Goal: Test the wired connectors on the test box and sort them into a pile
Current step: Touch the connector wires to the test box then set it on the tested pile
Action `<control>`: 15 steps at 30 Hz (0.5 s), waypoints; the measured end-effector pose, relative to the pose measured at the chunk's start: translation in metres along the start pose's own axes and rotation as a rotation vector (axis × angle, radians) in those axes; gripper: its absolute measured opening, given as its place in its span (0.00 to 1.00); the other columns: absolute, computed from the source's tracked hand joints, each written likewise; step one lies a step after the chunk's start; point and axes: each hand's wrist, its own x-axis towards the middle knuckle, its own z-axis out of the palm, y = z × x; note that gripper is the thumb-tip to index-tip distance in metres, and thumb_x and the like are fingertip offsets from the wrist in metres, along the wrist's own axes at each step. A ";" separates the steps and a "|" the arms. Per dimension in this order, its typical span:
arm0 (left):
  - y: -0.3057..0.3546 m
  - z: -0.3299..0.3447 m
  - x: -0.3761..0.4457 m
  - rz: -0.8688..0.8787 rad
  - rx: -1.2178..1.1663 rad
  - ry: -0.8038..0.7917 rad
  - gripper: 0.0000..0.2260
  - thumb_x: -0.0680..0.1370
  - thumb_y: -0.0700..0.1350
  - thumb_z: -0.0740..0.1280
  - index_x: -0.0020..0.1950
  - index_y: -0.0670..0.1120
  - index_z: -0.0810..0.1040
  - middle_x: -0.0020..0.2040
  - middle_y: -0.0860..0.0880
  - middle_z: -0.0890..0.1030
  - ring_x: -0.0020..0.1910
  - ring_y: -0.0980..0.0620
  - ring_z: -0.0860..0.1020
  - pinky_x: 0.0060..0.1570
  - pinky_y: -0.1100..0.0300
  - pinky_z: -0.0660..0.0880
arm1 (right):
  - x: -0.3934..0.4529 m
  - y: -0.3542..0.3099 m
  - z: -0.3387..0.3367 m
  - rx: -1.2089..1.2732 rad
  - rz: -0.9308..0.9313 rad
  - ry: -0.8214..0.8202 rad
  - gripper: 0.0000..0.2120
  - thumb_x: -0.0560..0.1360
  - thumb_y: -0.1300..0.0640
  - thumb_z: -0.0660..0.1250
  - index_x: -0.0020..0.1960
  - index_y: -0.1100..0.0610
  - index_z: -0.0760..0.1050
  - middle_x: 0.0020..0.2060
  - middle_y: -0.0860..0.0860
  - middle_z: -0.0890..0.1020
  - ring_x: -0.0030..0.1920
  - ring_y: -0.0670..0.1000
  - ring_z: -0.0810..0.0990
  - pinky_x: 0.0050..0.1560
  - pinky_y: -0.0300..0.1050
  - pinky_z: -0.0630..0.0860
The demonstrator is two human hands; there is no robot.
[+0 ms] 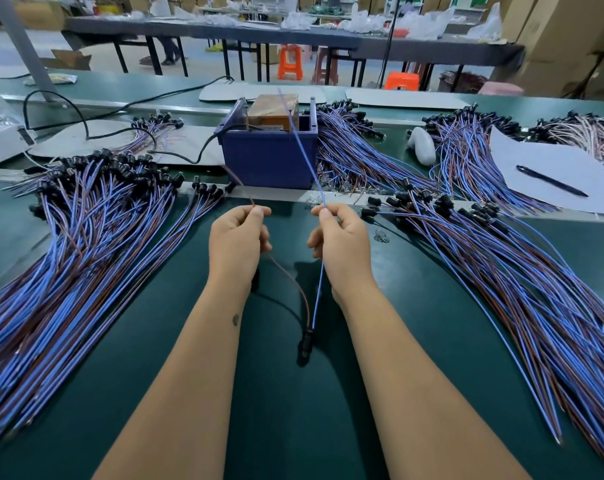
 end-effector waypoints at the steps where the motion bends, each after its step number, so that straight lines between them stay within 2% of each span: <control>1: -0.001 -0.002 0.001 0.002 -0.004 0.007 0.11 0.82 0.42 0.61 0.44 0.48 0.81 0.25 0.56 0.72 0.23 0.57 0.70 0.27 0.67 0.69 | 0.001 0.000 -0.001 -0.004 -0.002 0.025 0.10 0.81 0.59 0.58 0.44 0.51 0.74 0.23 0.46 0.74 0.29 0.46 0.72 0.34 0.43 0.71; 5: -0.002 -0.004 0.004 0.010 0.028 0.000 0.11 0.81 0.44 0.63 0.43 0.52 0.84 0.25 0.57 0.66 0.24 0.58 0.64 0.27 0.66 0.64 | 0.001 0.000 -0.002 -0.003 0.006 0.056 0.10 0.81 0.58 0.58 0.44 0.50 0.75 0.23 0.45 0.72 0.29 0.46 0.71 0.39 0.48 0.70; 8: -0.003 -0.002 0.002 0.036 0.072 -0.006 0.10 0.80 0.45 0.64 0.45 0.54 0.84 0.25 0.57 0.64 0.24 0.57 0.60 0.27 0.63 0.61 | 0.001 0.000 -0.002 -0.002 0.025 0.052 0.10 0.81 0.58 0.58 0.44 0.51 0.76 0.22 0.46 0.71 0.26 0.44 0.70 0.36 0.44 0.70; 11: -0.004 -0.002 0.001 0.039 0.101 0.032 0.09 0.80 0.46 0.64 0.47 0.55 0.83 0.21 0.58 0.61 0.22 0.58 0.58 0.22 0.66 0.58 | 0.001 -0.001 -0.002 -0.007 0.045 0.043 0.09 0.80 0.58 0.59 0.45 0.54 0.77 0.21 0.47 0.71 0.24 0.43 0.68 0.31 0.37 0.68; 15: -0.004 -0.004 0.002 0.013 0.109 0.078 0.10 0.80 0.44 0.62 0.49 0.55 0.82 0.22 0.58 0.62 0.22 0.57 0.58 0.21 0.67 0.58 | 0.001 -0.001 -0.001 -0.018 0.057 0.036 0.09 0.80 0.58 0.59 0.45 0.52 0.76 0.21 0.47 0.72 0.24 0.43 0.69 0.35 0.42 0.68</control>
